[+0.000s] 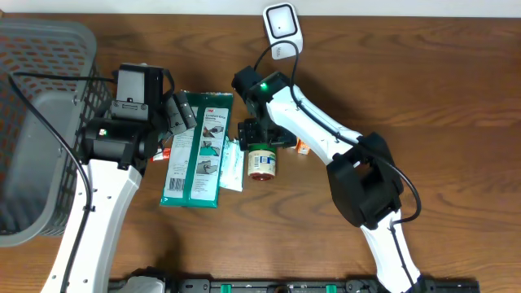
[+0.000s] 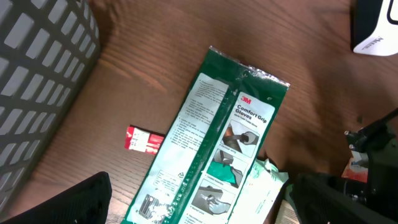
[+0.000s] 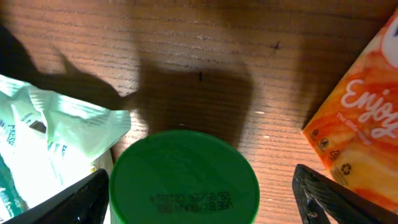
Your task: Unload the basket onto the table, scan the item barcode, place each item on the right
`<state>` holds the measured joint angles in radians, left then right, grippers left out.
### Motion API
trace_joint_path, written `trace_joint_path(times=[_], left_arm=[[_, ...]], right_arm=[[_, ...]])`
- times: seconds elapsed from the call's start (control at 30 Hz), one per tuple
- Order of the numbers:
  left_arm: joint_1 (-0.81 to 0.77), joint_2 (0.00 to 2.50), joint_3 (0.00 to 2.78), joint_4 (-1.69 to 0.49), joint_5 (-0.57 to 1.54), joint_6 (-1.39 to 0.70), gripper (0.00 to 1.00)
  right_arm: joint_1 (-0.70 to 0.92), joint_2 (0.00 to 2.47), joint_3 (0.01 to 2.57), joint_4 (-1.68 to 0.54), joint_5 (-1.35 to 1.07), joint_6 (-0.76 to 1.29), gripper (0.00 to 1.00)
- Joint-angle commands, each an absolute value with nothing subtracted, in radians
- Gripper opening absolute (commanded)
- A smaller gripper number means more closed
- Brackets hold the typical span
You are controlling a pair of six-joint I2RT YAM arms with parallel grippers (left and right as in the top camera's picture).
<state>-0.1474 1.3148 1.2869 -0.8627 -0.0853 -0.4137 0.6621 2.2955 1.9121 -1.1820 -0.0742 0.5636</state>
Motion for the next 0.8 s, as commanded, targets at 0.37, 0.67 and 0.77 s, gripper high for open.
trace_joint_path(times=[0.37,0.67,0.77], left_arm=[[-0.145,1.313,1.300,-0.862,-0.098,-0.398,0.93],[-0.145,1.313,1.300,-0.862,-0.098,-0.398,0.93],[-0.145,1.313,1.300,-0.862,-0.098,-0.398,0.93]], right_arm=[[0.692,2.297,1.920,-1.168,-0.038,0.579,0.59],[0.686,2.294,1.983,-1.190,-0.023,0.506,0.40],[0.687,2.294,2.001,-1.197,-0.024,0.492,0.43]])
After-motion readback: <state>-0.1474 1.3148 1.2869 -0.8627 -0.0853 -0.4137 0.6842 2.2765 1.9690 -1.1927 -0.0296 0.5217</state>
